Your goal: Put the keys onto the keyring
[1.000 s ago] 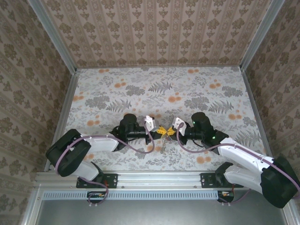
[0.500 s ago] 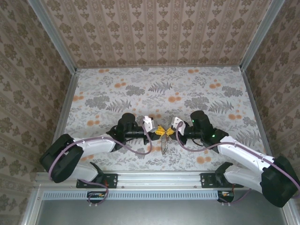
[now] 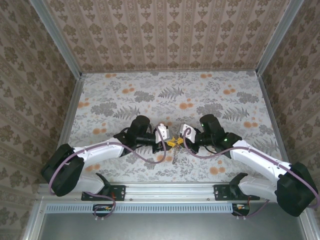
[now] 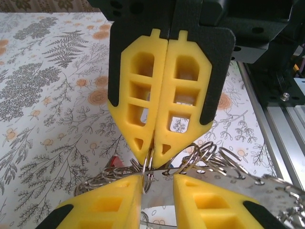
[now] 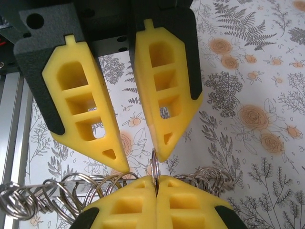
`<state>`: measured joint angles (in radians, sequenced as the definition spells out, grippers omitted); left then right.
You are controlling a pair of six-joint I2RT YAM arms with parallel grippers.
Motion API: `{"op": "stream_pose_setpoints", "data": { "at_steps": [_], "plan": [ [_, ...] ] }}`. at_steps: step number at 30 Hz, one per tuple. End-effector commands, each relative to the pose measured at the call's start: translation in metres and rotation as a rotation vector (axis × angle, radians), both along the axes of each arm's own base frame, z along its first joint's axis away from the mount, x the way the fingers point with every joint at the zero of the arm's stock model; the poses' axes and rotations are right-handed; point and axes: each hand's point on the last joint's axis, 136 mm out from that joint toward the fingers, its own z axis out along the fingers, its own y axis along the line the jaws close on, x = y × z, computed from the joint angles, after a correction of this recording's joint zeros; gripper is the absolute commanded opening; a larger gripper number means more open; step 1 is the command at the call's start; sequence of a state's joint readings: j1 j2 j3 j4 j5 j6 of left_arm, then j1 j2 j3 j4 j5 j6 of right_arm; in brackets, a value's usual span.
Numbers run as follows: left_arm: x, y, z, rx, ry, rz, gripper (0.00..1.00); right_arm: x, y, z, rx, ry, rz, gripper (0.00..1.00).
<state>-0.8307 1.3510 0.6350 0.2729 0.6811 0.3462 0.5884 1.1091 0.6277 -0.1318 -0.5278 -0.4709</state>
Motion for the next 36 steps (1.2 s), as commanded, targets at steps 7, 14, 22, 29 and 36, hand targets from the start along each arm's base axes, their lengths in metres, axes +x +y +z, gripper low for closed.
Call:
{"op": "stream_pose_setpoints", "data": {
  "at_steps": [7, 14, 22, 29, 36],
  "plan": [
    [0.005, -0.007, 0.006, 0.018, -0.045, -0.021, 0.21, 0.0, 0.009, 0.017, 0.015, -0.045, 0.051, 0.0],
    [0.003, -0.006, -0.001, 0.057, -0.032, -0.036, 0.2, 0.0, 0.012, 0.02, 0.027, -0.049, 0.059, 0.0],
    [0.004, -0.008, 0.0, 0.074, -0.041, -0.052, 0.03, -0.001, 0.015, 0.025, 0.056, -0.055, 0.064, 0.0],
    [0.006, -0.008, 0.005, 0.013, -0.035, -0.016, 0.0, 0.001, 0.011, 0.018, 0.087, -0.068, 0.009, 0.06],
    [0.003, -0.007, 0.02, -0.125, -0.032, 0.007, 0.0, 0.004, 0.002, 0.002, 0.136, -0.051, -0.077, 0.15]
  ]
}}
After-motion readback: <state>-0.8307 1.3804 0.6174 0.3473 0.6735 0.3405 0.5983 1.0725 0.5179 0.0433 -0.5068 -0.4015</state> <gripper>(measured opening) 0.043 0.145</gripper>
